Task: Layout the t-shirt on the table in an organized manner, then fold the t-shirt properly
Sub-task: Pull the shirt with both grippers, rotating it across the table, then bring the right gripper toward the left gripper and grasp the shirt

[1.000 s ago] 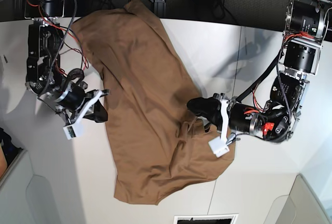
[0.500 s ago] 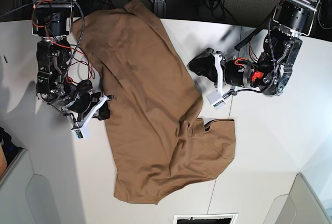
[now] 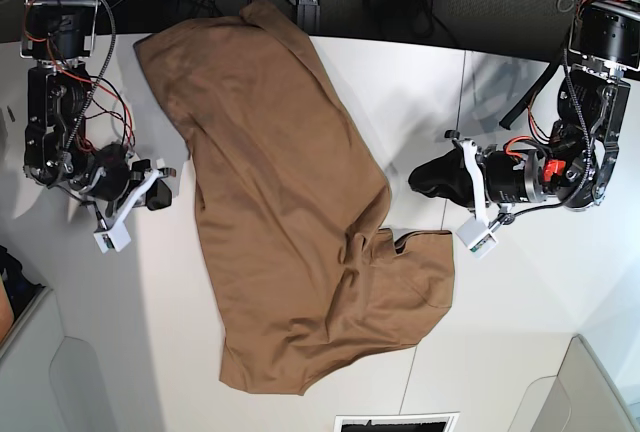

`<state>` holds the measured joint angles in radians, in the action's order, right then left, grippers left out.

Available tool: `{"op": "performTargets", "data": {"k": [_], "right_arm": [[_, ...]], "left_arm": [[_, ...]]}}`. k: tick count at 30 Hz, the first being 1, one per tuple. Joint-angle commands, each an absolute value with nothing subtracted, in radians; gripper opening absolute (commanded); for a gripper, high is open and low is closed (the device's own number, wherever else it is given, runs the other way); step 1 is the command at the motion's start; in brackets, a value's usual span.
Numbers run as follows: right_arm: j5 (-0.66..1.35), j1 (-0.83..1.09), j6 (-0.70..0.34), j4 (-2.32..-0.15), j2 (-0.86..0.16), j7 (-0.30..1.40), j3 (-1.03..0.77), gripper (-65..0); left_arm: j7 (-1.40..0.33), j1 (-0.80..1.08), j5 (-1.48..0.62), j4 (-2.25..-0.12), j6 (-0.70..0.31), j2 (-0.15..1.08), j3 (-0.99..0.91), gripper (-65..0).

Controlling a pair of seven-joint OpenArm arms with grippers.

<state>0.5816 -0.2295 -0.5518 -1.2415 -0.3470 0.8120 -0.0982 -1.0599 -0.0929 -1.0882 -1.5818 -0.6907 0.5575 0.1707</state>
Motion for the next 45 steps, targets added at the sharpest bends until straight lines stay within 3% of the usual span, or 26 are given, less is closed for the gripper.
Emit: {"op": "performTargets", "data": {"k": [1, 7, 15, 16, 19, 21, 24, 28, 39, 45], "right_arm": [[0.61, -0.224, -0.557, -1.26, -0.369, 0.812, -0.105, -65.0], [0.721, -0.081, -0.589, -1.306, -0.379, 0.838, -0.105, -65.0], [0.753, 0.028, -0.596, -1.495, -0.348, 0.858, -0.104, -65.0], [0.748, 0.028, -0.591, -1.504, -0.341, 0.858, -0.104, -62.1], [0.744, 0.025, -0.59, -1.509, -0.313, 0.857, -0.104, -41.6], [0.743, 0.025, -0.59, -1.508, -0.289, 0.859, -0.101, -38.7], [0.744, 0.025, -0.59, -1.508, -0.247, 0.865, -0.089, -42.8], [0.756, 0.025, -0.591, -1.509, -0.201, 0.865, -0.079, -61.9], [0.793, 0.025, -0.6, -1.695, -0.099, 0.873, -0.059, -62.2], [0.746, 0.023, -0.599, -1.727, -0.057, 0.873, 0.095, -61.2]], "left_arm": [[-1.048, -0.092, -1.106, -1.624, -0.698, 0.548, 0.167, -57.8], [-1.045, -0.07, -1.039, -1.633, -0.698, 0.428, 0.185, -57.8], [-0.953, -0.07, -0.907, -1.447, -0.698, 0.413, 0.216, -57.8], [-0.953, -0.07, -0.907, -1.428, -0.698, 0.413, 0.216, -57.8], [-0.952, -0.07, -0.906, -1.386, -0.698, 0.413, 0.216, -57.8], [-0.952, -0.07, -0.9, -1.377, -0.698, 0.413, 0.216, -57.8], [-0.952, -0.07, -0.9, -1.376, -0.698, 0.413, 0.216, -57.8], [-0.949, -0.07, -0.9, -1.376, -0.698, 0.413, 0.216, -57.8], [-0.947, -0.069, -0.9, -1.376, -0.698, 0.413, 0.216, -57.8], [-0.946, -0.069, -0.9, -1.376, -0.698, 0.413, 0.216, -57.8]]}}
